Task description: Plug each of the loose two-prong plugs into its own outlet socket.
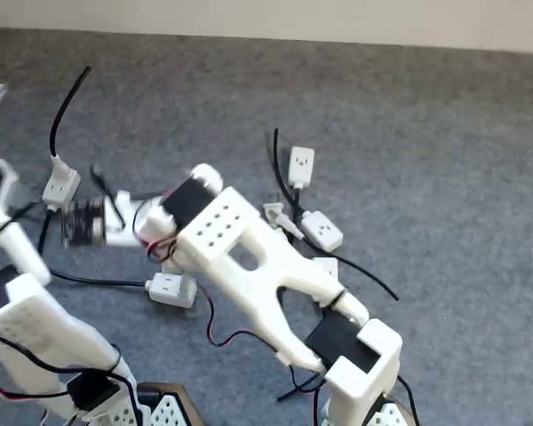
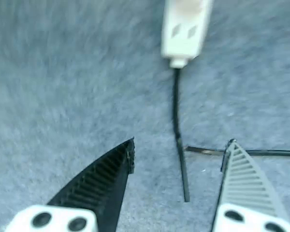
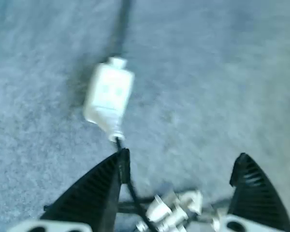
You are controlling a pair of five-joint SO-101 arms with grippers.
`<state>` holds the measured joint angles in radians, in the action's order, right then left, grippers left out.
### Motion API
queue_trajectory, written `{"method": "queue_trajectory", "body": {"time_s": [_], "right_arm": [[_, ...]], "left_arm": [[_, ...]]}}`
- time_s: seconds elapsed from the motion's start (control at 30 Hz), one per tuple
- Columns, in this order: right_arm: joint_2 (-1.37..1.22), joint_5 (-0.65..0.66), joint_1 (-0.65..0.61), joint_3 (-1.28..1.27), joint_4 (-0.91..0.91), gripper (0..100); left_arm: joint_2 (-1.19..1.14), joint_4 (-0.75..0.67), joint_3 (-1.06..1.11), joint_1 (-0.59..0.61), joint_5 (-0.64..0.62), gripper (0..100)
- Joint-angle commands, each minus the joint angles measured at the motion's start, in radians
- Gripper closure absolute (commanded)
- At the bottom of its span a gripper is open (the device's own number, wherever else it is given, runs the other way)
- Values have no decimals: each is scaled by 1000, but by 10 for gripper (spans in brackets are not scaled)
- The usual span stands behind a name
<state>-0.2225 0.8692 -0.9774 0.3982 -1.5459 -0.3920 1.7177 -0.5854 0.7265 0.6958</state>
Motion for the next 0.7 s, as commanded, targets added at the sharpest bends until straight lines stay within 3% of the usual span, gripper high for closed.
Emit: {"method": "queue_trajectory", "body": {"time_s": [0.0, 0.13, 0.3, 0.4, 0.53, 0.67], "right_arm": [[67, -123, 91, 308, -163, 673], [71, -247, 203, 433, -216, 673], [102, -397, 404, 433, -219, 673], [160, -442, 504, 360, -217, 673], [266, -480, 529, 142, -199, 673], [383, -506, 559, -199, -44, 673]], "left_arm": [[147, 49, 2, -143, 3, 705], [305, 49, 188, -286, 37, 705], [559, 25, 561, -397, 235, 705], [713, -112, 822, -398, 367, 705], [888, -322, 1150, -417, 474, 705], [1010, -500, 1380, -443, 554, 701]]}}
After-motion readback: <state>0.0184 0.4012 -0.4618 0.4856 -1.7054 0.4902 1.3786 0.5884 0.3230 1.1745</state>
